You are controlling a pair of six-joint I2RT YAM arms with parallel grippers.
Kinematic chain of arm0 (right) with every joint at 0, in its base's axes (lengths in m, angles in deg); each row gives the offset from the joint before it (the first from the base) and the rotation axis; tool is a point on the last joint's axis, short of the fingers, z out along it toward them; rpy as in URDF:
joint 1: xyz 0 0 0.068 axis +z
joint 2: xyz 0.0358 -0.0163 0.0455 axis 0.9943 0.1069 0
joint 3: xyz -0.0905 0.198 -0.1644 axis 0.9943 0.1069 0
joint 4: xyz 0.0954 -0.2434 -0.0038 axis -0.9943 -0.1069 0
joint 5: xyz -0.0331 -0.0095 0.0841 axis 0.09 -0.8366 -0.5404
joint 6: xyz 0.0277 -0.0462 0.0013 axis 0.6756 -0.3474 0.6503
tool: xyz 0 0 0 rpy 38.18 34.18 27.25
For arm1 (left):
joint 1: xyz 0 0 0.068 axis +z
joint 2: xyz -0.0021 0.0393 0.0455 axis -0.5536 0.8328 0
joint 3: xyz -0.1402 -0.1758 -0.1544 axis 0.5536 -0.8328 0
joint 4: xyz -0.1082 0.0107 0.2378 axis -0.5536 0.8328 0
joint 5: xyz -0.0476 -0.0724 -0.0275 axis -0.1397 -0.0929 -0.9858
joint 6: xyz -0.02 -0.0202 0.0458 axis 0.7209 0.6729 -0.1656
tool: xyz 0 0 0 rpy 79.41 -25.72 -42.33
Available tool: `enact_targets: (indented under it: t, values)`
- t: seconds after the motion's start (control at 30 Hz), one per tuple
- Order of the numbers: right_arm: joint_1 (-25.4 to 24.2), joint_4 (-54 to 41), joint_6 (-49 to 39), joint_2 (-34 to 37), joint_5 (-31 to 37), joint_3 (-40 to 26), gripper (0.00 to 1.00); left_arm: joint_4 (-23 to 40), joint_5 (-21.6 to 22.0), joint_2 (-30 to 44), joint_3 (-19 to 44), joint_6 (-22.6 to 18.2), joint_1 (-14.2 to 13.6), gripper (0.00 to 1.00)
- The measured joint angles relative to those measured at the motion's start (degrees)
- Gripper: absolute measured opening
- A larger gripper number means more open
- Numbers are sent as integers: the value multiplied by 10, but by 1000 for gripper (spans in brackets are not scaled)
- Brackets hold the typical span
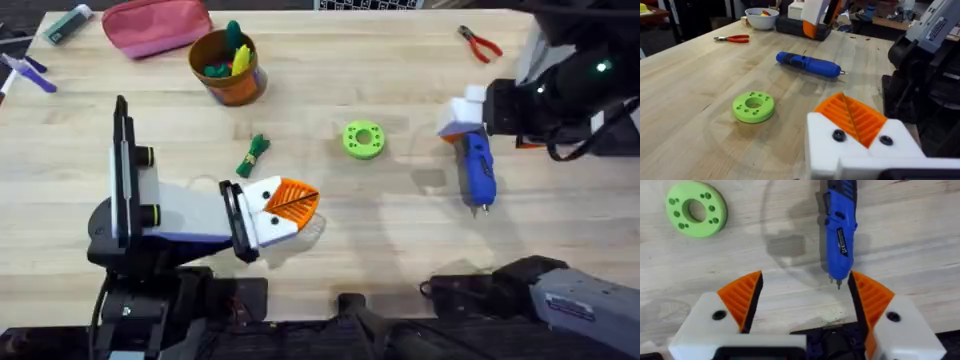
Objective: Pick up the gripper from the table and insert it into the empty holder that is missing its gripper. Then pick up a screw, insert it into the mounting hole, and use the screwdriver to tighten it. Finally, clean up the table by picking up the vegetable and placing it into the bucket.
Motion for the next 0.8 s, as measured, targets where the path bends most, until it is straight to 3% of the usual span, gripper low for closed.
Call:
enact_targets:
  t: [0.27, 0.47, 0.8]
  values:
    - [-6, 32, 0, 0, 0, 15, 991, 0, 0, 0, 0, 0, 0, 19]
    - [-57, 53, -6, 0, 0, 40, 992, 0, 0, 0, 0, 0, 0, 18]
    - [-128, 78, -106, 40, -7, 51, 994, 0, 0, 0, 0, 0, 0, 18]
